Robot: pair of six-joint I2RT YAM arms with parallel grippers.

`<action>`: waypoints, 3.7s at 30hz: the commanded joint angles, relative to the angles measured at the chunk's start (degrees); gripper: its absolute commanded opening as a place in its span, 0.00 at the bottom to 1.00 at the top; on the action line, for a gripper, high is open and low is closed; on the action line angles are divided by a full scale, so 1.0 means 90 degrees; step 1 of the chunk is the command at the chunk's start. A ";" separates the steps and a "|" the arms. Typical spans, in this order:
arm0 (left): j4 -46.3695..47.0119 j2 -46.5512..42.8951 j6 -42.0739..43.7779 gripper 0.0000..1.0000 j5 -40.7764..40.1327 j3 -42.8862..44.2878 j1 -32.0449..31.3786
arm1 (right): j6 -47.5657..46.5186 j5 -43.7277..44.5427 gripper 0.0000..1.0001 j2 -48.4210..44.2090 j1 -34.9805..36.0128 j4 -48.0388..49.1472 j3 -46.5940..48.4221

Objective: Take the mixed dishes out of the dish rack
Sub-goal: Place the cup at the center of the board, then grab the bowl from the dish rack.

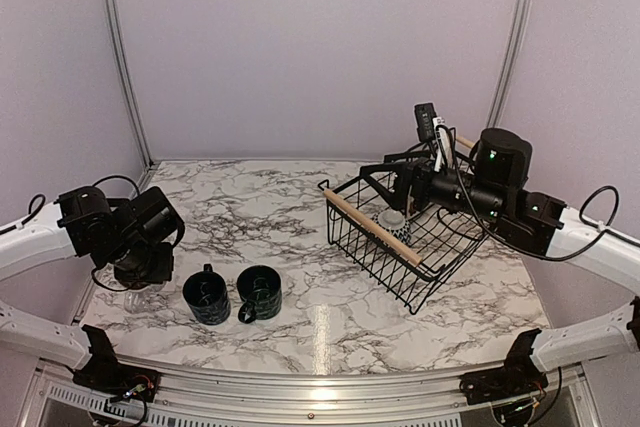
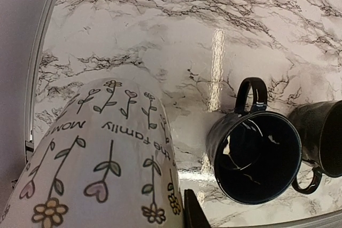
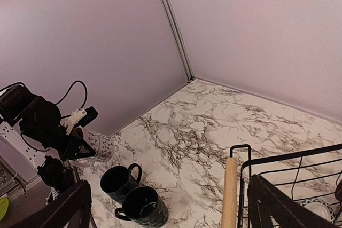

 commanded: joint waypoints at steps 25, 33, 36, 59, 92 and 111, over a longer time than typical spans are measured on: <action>0.1022 0.0335 0.0066 0.10 0.1192 -0.1393 0.0044 | -0.0058 -0.0365 0.99 0.0294 -0.0331 0.0025 0.0237; 0.0899 0.0090 0.0076 0.38 0.1119 -0.1264 0.0043 | -0.0076 -0.0346 0.99 0.0275 -0.0335 -0.0011 0.0211; 0.0796 0.0025 0.0069 0.44 0.1042 -0.1148 0.0043 | -0.0059 -0.0344 0.98 0.0265 -0.0343 -0.0040 0.0206; 0.0528 -0.1363 0.0713 0.81 -0.0127 0.0365 0.0047 | -0.0896 0.3030 0.98 0.1184 -0.1200 -0.3790 0.1725; 0.5435 -0.0777 0.4395 0.99 0.0680 0.0397 0.0047 | -0.0411 0.2074 0.80 0.4767 -0.1656 -0.4685 0.3241; 0.5508 -0.0861 0.4334 0.99 0.0641 0.0261 0.0041 | -0.0525 0.2179 0.53 0.5249 -0.1542 -0.4808 0.3479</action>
